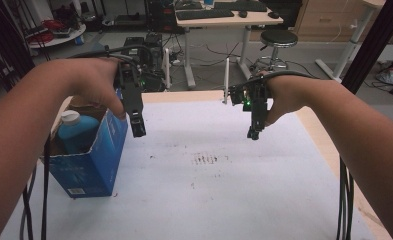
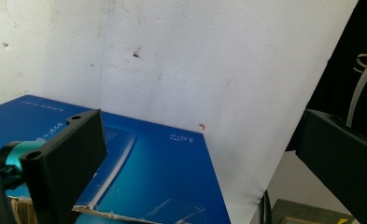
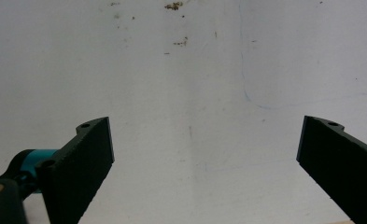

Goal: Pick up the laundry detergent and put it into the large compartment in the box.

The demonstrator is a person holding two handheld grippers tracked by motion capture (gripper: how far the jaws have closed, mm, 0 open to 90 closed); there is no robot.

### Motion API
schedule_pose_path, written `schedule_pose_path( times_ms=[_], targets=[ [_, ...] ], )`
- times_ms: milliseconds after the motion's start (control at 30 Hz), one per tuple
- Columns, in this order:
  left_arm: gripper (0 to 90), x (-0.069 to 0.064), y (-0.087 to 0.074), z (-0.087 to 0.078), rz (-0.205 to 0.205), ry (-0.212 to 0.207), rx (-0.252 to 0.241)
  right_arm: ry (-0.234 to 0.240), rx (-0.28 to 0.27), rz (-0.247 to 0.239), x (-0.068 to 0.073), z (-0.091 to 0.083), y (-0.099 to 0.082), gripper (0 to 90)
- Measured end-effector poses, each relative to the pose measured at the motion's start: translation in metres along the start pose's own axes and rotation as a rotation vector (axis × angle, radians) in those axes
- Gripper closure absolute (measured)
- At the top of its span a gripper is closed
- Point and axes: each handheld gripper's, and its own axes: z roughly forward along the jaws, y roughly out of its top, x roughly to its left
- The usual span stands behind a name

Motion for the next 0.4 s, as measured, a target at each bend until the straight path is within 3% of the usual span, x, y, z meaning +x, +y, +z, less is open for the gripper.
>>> schedule_pose_path(
  times_ms=[267, 400],
  targets=[
    [1.7, -0.0019, 0.0007, -0.0002, 0.006, 0.004, 0.000, -0.003, -0.008, 0.000, -0.0003, -0.0008, -0.0018, 2.9],
    [1.7, -0.0012, 0.0035, 0.0014, 0.013, -0.020, -0.006, 0.005, -0.012, -0.002, -0.0017, -0.0009, -0.0022, 2.9]
  ],
)
